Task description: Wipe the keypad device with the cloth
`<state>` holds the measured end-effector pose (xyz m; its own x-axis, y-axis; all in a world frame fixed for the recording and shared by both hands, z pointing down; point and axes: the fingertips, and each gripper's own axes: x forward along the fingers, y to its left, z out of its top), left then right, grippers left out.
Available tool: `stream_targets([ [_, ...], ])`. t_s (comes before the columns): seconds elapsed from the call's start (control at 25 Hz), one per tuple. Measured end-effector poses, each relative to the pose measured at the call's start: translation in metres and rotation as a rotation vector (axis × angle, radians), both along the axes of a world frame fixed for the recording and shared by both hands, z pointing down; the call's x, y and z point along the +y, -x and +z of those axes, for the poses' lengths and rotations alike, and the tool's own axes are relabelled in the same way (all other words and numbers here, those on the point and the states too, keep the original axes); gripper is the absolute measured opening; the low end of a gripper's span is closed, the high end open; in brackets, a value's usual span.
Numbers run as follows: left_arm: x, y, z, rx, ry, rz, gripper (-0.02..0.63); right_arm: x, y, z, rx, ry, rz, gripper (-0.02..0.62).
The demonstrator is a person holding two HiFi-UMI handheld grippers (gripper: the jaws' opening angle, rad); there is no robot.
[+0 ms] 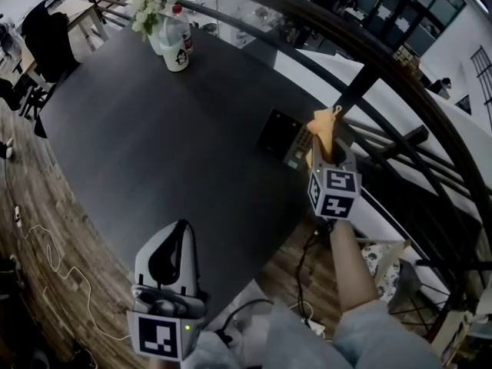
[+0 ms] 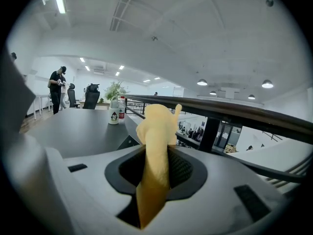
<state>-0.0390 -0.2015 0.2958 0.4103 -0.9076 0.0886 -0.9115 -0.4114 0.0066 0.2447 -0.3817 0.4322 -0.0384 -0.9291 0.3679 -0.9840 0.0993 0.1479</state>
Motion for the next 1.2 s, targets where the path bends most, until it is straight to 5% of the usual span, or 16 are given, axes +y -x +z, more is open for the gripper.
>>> stream_targets([
  [0.6,-0.01,0.003,0.013,0.013,0.022,-0.025,0.008,-0.027,0.008,0.036,0.024,0.066,0.006,0.103],
  [1.2,-0.011,0.016,0.02,0.009,0.039,-0.074,0.008,-0.046,0.059,0.044,0.062,0.069,-0.108,0.103],
])
